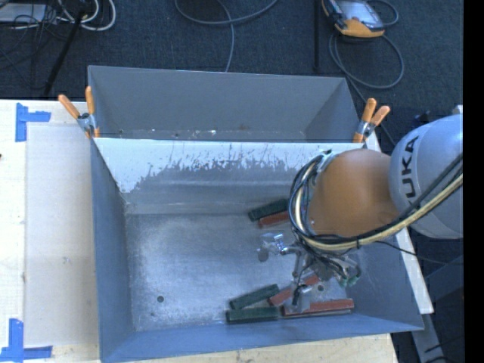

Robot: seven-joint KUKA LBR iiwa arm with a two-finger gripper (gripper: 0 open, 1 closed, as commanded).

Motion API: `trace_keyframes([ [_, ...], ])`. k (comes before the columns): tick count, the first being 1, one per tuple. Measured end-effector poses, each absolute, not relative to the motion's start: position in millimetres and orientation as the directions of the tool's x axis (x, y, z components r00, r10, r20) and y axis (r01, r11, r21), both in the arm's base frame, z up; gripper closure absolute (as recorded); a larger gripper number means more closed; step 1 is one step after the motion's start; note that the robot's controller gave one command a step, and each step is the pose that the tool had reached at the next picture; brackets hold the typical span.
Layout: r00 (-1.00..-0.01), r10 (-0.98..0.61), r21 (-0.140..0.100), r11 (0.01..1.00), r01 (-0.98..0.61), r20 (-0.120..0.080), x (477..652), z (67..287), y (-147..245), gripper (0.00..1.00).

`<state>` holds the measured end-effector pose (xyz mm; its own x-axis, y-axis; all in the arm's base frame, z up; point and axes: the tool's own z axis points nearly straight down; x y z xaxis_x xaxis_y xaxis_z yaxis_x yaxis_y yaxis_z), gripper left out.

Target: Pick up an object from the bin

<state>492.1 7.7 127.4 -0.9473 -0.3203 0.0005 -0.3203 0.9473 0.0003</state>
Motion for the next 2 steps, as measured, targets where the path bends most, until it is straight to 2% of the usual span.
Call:
trace_keyframes([
  [1, -0.92, -0.392, -0.002, 0.92, -0.392, -0.012, 479.8, 73.6, 13.7, 0.0],
  [2, -0.949, -0.315, 0.004, 0.949, -0.315, 0.003, 492.7, 71.4, -0.2, 1.0],
])
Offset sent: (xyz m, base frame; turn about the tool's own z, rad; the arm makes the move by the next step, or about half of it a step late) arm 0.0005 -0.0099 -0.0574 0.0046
